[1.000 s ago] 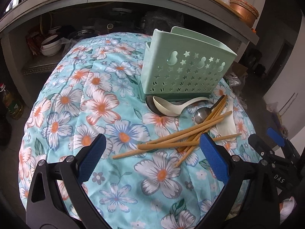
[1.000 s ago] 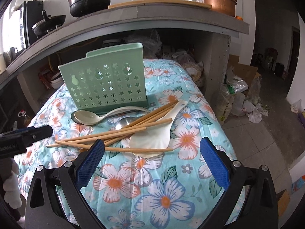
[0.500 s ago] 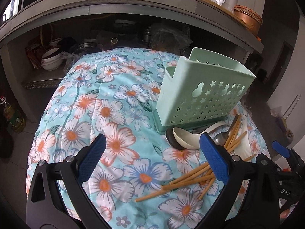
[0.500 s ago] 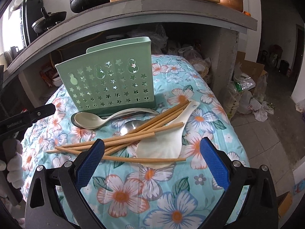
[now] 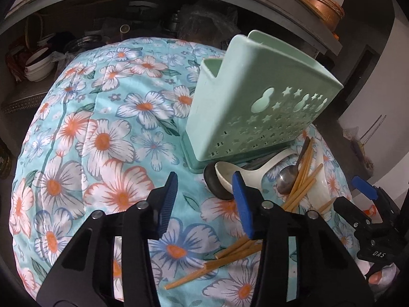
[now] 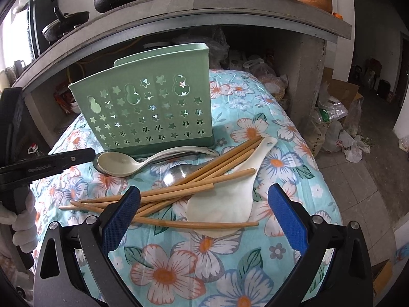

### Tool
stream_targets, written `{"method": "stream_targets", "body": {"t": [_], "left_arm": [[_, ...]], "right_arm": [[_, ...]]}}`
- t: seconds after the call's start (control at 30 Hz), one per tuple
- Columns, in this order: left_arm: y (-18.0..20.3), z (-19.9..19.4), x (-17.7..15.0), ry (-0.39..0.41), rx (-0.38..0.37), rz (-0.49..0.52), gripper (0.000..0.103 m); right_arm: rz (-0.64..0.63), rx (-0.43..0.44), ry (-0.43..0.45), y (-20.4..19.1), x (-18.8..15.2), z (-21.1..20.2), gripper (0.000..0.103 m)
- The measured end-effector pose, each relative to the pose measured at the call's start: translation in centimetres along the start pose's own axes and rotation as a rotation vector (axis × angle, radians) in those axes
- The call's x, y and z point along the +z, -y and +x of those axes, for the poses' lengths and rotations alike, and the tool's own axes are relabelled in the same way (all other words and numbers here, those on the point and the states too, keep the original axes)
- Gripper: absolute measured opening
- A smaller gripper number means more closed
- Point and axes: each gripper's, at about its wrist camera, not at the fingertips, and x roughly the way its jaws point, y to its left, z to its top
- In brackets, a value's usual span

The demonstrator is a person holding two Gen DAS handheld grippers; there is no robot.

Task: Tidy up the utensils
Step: 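Move the right gripper to the cream ladle beside the holder and grasp it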

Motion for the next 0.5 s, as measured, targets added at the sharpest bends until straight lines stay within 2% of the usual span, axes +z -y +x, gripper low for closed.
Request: {"method": "stream_targets", "body": {"t": [0.1,0.33,0.43,0.5], "left_arm": [[-0.9,1.2,0.3,-0.050,-0.018,-0.043,0.029],[-1.9,3.2,0.5,-0.130,-0.083,-0.112,0.025],[-1.6,3.6,0.4,-0.135,-0.104,-0.118,0.012],[-1.4,3.3,0.3,-0.122,-0.113,-0.121,0.007]], "right_arm": [[-0.001,-0.003,-0.002,-0.2,0.0,0.0,0.097],[0.001,-0.014,0.008,-0.4,0.1,-0.2,0.097],[-0.010,-0.008,0.015,-0.5,0.1,-0.4,0.097],[-0.028,0.000,0.028,-0.8,0.2,-0.8,0.093]]}}
